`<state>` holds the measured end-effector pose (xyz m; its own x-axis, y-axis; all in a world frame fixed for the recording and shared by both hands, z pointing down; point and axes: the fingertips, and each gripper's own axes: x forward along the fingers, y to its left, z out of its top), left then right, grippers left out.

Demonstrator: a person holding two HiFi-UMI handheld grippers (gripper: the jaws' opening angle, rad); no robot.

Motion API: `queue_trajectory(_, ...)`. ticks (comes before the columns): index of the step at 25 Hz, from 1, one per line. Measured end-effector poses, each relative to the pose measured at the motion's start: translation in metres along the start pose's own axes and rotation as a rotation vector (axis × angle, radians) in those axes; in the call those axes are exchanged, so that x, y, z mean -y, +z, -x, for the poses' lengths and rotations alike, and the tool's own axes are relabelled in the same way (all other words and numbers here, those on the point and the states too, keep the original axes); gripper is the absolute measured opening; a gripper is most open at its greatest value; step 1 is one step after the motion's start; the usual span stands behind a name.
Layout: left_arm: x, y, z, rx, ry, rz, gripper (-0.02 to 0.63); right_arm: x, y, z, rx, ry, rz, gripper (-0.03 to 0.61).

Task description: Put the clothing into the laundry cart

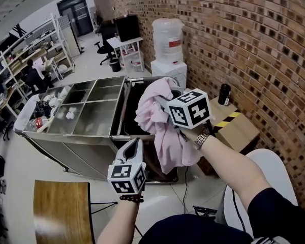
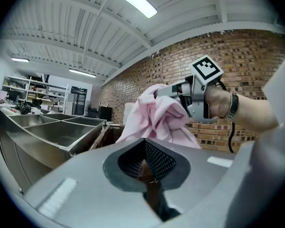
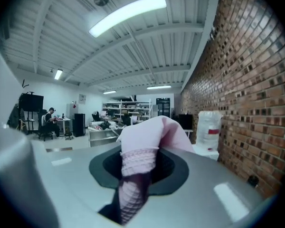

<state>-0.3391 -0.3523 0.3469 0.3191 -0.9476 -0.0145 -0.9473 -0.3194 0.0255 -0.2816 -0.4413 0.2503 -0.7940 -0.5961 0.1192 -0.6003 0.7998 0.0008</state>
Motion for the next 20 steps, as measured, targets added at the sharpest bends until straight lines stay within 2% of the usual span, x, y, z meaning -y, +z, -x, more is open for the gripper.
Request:
queue_trajectory(4,-0.002,-0.006,-0.001,-0.008,-0.009,0.003,-0.002,0.012,-0.06,-0.022,-0.125,-0.006,-0.027,0.1)
queue_trajectory(8,-0.004,-0.014,-0.003,-0.017,-0.013,0.011,-0.002,0.015,-0.102,-0.037,-0.235,0.012,-0.031,0.119)
queue_trajectory(9,-0.005,-0.015,-0.003,-0.02,-0.016,0.012,-0.002,0.013,-0.111,-0.041,-0.266,0.024,-0.025,0.136)
queue_trajectory(11,-0.005,-0.016,-0.002,-0.023,-0.02,0.013,-0.002,0.007,-0.126,-0.049,-0.326,0.052,-0.009,0.214)
queue_trajectory(13,-0.005,-0.015,-0.001,-0.022,-0.023,0.014,-0.002,0.003,-0.134,-0.051,-0.366,0.06,0.015,0.265)
queue_trajectory(20,-0.014,-0.012,0.007,-0.017,-0.023,0.024,-0.002,-0.002,-0.134,-0.044,-0.39,0.045,0.038,0.27)
